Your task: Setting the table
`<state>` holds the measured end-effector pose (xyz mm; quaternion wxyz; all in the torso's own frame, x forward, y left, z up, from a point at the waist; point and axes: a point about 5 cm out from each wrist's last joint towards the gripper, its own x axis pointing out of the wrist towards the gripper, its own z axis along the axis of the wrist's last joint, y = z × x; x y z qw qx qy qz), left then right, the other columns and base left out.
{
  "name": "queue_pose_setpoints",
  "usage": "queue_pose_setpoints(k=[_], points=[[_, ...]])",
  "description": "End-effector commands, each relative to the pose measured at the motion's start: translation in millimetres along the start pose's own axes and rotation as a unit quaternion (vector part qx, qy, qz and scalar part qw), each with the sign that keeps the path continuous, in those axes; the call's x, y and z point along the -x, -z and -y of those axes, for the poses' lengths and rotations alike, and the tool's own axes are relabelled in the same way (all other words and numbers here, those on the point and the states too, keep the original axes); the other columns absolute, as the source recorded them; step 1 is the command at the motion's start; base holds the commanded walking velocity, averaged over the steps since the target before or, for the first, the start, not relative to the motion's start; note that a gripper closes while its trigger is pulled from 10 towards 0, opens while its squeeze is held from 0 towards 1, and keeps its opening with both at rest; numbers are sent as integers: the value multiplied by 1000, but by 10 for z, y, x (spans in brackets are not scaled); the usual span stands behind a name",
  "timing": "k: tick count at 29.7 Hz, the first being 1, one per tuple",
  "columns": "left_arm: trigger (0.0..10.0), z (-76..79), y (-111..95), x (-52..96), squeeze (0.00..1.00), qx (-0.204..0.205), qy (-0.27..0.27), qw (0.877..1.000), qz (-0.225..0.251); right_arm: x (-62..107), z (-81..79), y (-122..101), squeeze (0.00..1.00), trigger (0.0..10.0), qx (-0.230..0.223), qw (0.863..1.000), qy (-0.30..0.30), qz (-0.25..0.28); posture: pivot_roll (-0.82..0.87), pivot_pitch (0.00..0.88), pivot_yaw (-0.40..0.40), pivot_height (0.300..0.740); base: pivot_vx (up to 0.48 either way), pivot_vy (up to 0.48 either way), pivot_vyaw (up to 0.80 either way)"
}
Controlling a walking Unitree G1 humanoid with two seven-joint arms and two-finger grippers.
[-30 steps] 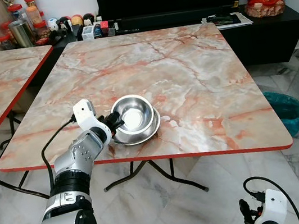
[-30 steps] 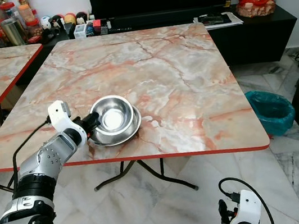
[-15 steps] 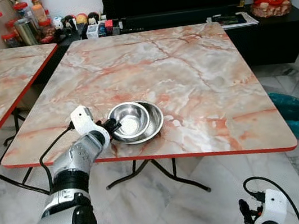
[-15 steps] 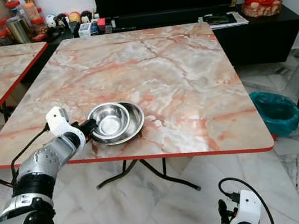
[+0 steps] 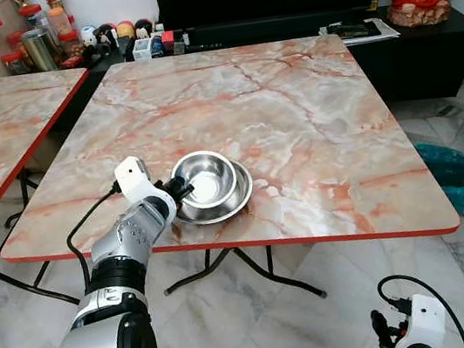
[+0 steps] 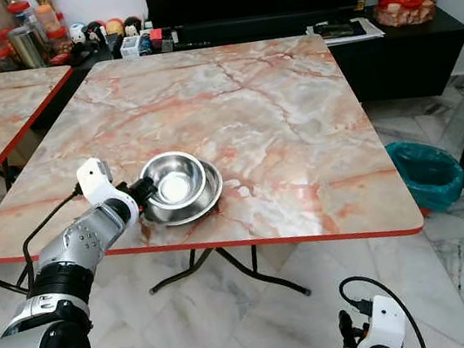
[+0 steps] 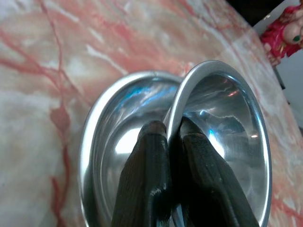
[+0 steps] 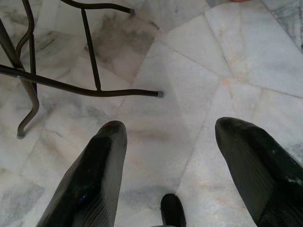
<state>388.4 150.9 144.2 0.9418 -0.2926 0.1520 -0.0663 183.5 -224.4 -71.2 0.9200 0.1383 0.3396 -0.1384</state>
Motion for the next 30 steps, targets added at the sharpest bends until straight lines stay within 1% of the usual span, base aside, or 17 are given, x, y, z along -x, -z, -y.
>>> queue_pose_setpoints(k=[1,3,5,6,9,10,11,13,15,21,25,30], points=[[10000,67,-159,7,0,-24,12,999,33,5,11,2,0,10000,-5,1000,1,1,30,0,11,736,0,0,0],[10000,81,-212,17,0,-19,19,998,52,3,8,3,0,10000,-5,1000,-2,-1,33,0,8,736,0,0,-413],[10000,96,-266,27,0,-28,23,997,72,3,5,0,0,10000,-5,1000,-5,0,32,0,8,736,0,0,-625],[10000,125,-321,40,0,-34,34,994,97,2,5,-10,0,10000,-1,1000,-6,4,33,0,7,736,0,0,0],[10000,147,-370,52,0,-33,40,992,118,2,7,-12,0,10000,-1,1000,-4,5,33,0,8,736,0,0,0],[10000,155,-399,61,0,-28,43,990,130,2,8,-12,0,10000,-2,1000,-4,5,31,0,7,736,0,0,0],[10000,170,-461,84,0,-28,46,986,155,3,12,-10,0,10000,-2,1000,-3,4,31,0,6,736,0,0,0],[10000,189,-497,104,0,-30,52,983,172,4,16,-9,0,10000,-1,1000,-2,3,31,0,6,736,0,0,0],[10000,206,-516,120,0,-35,58,981,184,4,19,-7,0,10000,0,1000,-2,2,32,0,4,736,0,0,0],[10000,215,-530,139,0,-38,64,977,198,3,18,0,0,10000,-2,1000,-2,-2,34,0,2,736,0,0,0],[10000,213,-537,153,0,-36,65,976,205,3,12,-6,0,10000,-5,1000,-5,1,34,0,2,736,0,0,-720],[10000,209,-556,160,0,-36,63,974,213,3,12,-11,0,10000,-3,1000,-5,4,35,0,2,736,0,0,0]])
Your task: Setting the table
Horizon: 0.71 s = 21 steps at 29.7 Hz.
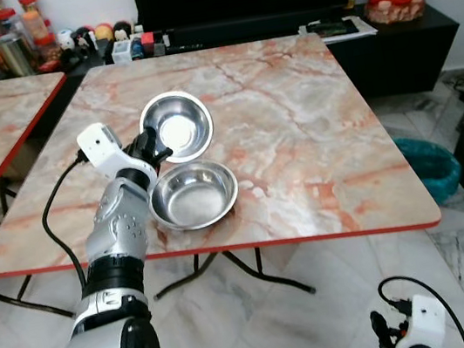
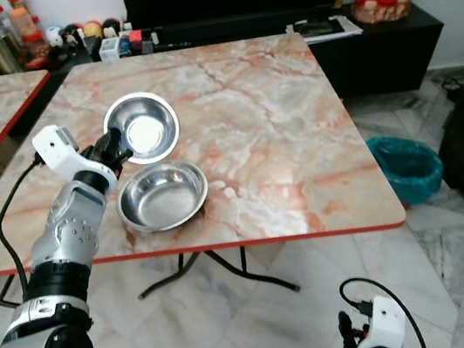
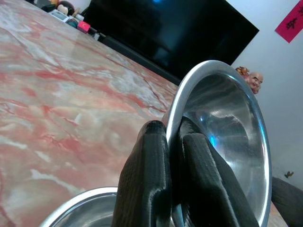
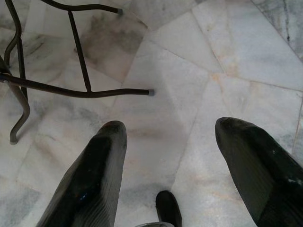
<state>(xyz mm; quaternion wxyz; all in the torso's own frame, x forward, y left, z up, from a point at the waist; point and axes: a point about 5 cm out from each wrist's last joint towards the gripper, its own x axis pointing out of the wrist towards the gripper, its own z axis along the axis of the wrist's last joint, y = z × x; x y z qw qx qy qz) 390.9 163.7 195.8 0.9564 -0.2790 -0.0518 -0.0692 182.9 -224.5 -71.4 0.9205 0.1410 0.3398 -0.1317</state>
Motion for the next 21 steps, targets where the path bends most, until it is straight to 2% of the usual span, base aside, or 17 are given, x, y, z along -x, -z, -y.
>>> queue_pose_setpoints(k=[1,21], points=[[10000,17,-86,-4,0,-5,5,1000,22,0,9,-16,0,10000,-2,1000,2,5,33,0,1,736,0,0,0],[10000,4,-109,-2,0,-4,3,999,33,-2,12,-23,0,10000,-1,1000,0,6,32,0,-3,736,254,0,-66]])
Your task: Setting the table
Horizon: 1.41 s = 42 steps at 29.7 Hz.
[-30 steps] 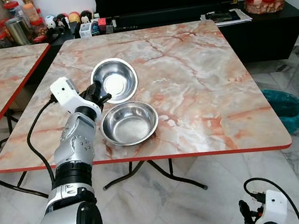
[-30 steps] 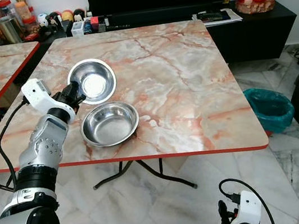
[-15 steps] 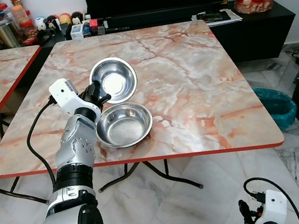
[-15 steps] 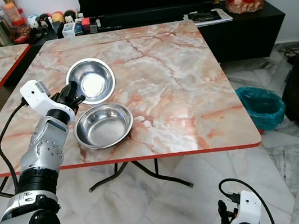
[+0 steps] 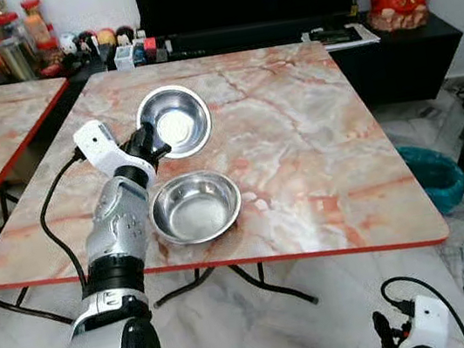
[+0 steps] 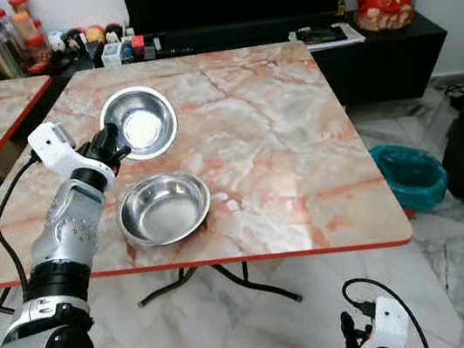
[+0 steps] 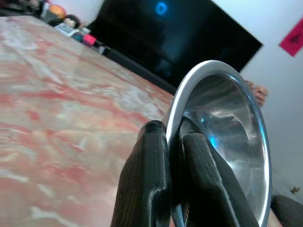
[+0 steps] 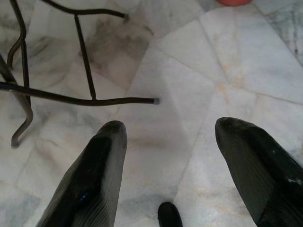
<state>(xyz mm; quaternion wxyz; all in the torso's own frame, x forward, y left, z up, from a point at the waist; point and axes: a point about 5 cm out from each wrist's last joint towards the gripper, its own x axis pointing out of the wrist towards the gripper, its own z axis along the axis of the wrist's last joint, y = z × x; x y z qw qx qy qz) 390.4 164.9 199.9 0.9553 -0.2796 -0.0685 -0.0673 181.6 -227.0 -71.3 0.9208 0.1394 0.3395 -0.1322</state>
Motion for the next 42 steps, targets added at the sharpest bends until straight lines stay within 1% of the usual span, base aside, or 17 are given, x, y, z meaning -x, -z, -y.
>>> queue_pose_setpoints(k=[1,9,14,18,23,24,25,26,28,31,32,33,34,35,38,41,42], points=[[10000,-4,-76,-7,0,-3,1,1000,17,-9,-15,-22,0,10000,-1,1000,-1,5,31,0,-3,736,281,0,0],[10000,22,-81,-13,0,-4,8,1000,18,-8,-11,-20,0,10000,2,1000,0,4,30,0,-3,736,285,0,0],[10000,81,-98,-16,0,2,31,999,23,-7,-11,-18,0,10000,0,1000,0,3,33,0,-4,736,58,0,0],[10000,97,-68,-10,0,-6,37,999,12,-7,-11,-18,0,10000,1,1000,-1,3,33,0,-4,736,0,0,0],[10000,132,-33,36,0,-9,57,998,-18,-7,-9,-19,0,10000,2,1000,-1,3,31,0,-4,736,0,0,0],[10000,133,-42,44,0,-1,57,998,-21,-7,-8,-18,0,10000,2,1000,-1,2,32,0,-3,736,0,0,0],[10000,130,-66,55,0,17,55,998,-25,-7,-8,-17,0,10000,2,1000,0,2,32,0,-2,736,0,0,0],[10000,115,-87,67,0,26,48,998,-40,-7,-8,-15,0,10000,2,1000,0,2,32,0,-2,736,0,0,0],[10000,116,-117,92,0,20,51,997,-53,-7,-6,-12,0,10000,4,1000,1,-1,33,0,1,736,0,0,0],[10000,122,-128,104,0,18,53,997,-56,-7,-5,-12,0,10000,5,1000,1,-2,33,0,1,736,0,0,0],[10000,128,-137,153,0,25,56,994,-89,-9,-11,-12,0,10000,4,1000,0,-2,36,0,5,736,0,0,0],[10000,128,-137,153,0,25,56,994,-89,-9,-11,-12,0,10000,4,1000,0,-2,36,0,5,736,0,0,0],[10000,134,-133,192,0,27,54,992,-113,-9,-12,-12,0,10000,4,1000,0,-2,37,0,6,736,0,0,0],[10000,134,-115,232,0,9,50,989,-139,-10,-13,-12,0,10000,4,1000,-1,-3,42,0,7,736,0,0,0],[10000,115,-78,267,0,-4,41,985,-166,-11,-17,-13,0,10000,4,1000,-1,-3,40,0,10,736,0,0,0],[10000,28,7,335,0,0,2,977,-213,-10,-20,-8,0,10000,4,1000,-3,-4,38,0,13,736,0,0,0],[10000,26,12,351,0,-4,2,976,-218,-9,-20,-6,0,10000,4,1000,-3,-4,38,0,16,736,0,0,0]])
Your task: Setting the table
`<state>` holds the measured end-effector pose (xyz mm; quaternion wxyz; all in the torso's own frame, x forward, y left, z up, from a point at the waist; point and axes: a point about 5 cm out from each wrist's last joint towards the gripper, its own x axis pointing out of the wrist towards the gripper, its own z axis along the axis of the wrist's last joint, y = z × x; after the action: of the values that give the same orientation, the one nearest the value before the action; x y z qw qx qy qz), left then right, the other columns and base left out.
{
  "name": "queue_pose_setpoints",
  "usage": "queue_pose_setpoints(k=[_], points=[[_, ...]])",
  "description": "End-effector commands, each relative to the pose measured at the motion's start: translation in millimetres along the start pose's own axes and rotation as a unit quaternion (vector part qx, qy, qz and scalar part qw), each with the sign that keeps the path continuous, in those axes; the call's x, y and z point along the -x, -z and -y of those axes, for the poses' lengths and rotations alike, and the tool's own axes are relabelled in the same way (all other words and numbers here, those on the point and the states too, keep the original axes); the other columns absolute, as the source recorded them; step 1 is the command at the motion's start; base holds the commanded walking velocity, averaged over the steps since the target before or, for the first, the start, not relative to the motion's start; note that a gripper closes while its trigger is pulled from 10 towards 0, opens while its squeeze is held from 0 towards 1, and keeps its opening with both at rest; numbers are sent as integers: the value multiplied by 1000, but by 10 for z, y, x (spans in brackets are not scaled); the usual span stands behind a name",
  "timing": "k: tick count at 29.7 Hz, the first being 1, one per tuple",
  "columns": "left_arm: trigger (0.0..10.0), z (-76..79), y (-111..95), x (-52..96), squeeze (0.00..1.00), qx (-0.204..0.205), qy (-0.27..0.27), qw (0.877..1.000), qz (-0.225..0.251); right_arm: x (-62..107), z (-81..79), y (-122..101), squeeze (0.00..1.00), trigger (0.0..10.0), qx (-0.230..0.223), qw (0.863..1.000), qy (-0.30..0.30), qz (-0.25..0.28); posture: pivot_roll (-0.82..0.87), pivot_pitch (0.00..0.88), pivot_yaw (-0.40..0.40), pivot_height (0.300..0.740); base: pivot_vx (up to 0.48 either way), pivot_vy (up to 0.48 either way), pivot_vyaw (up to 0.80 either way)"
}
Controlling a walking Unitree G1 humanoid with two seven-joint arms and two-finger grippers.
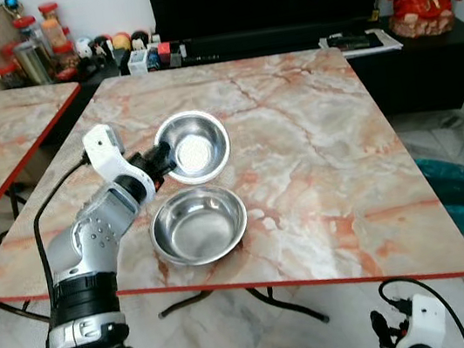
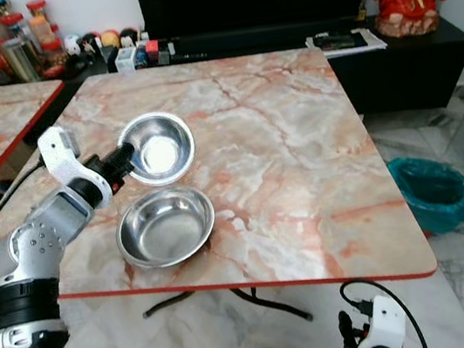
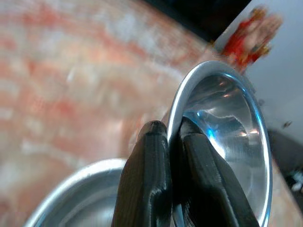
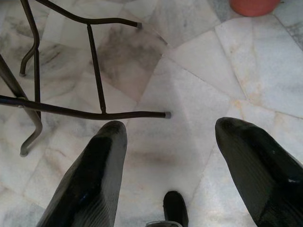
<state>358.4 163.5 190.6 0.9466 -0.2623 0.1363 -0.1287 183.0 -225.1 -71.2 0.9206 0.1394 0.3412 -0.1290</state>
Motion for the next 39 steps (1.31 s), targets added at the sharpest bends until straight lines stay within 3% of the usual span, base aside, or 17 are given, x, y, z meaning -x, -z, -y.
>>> queue_pose_setpoints(k=[1,6,26,39], points=[[10000,10,-24,47,0,-11,-3,1000,-8,-2,2,-3,0,10000,3,1000,0,-2,38,0,16,736,0,0,0],[10000,-11,90,146,0,-7,-11,999,-50,0,1,1,0,10000,3,1000,0,-2,39,0,21,736,0,0,0],[10000,22,180,216,0,11,-14,998,-68,-2,28,70,0,10000,14,998,11,-52,34,8,12,736,0,0,0],[10000,-206,362,275,0,28,-64,993,-99,-8,26,74,0,10000,15,998,11,-64,38,21,10,736,0,0,0]])
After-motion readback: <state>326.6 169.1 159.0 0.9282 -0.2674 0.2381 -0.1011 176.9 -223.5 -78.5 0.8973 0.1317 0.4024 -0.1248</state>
